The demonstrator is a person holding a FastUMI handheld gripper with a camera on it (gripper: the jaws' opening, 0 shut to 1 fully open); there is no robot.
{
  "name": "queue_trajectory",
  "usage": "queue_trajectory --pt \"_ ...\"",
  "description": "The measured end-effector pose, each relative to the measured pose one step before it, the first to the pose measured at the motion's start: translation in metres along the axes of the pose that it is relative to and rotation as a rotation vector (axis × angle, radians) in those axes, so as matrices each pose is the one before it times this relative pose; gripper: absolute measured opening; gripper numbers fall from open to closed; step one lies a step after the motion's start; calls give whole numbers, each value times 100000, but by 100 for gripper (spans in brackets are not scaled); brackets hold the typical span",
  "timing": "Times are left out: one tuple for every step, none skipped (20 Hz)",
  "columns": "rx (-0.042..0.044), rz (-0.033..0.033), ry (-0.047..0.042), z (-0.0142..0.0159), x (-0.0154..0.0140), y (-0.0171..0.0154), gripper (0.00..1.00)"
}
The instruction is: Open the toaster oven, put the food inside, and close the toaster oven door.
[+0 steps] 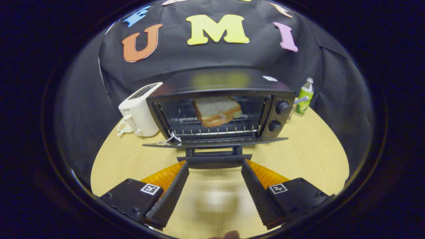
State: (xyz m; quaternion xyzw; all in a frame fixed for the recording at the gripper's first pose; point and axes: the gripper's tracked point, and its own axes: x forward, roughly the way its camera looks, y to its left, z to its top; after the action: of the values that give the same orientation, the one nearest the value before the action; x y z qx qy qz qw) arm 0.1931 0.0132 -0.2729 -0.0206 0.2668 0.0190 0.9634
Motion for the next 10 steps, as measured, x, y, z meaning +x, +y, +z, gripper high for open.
queue_trajectory --pt "448 346 -2483 1455 -806 100 100" --pt "329 336 -2854 1588 -975 161 100" --pt "422 508 -2469 1520 -1023 199 100" --pt "175 752 -2784 1631 -1043 283 100" --pt "-206 387 -3149 1555 -872 128 100" --pt "-562 -10 -2809 1332 -859 67 100" --pt "-594 556 -1483 631 -791 150 100" --pt "-939 1430 489 -472 -385 216 100" --pt "-7 842 2687 -1745 -323 91 100" --pt "-55 629 3158 -2607 291 42 100"
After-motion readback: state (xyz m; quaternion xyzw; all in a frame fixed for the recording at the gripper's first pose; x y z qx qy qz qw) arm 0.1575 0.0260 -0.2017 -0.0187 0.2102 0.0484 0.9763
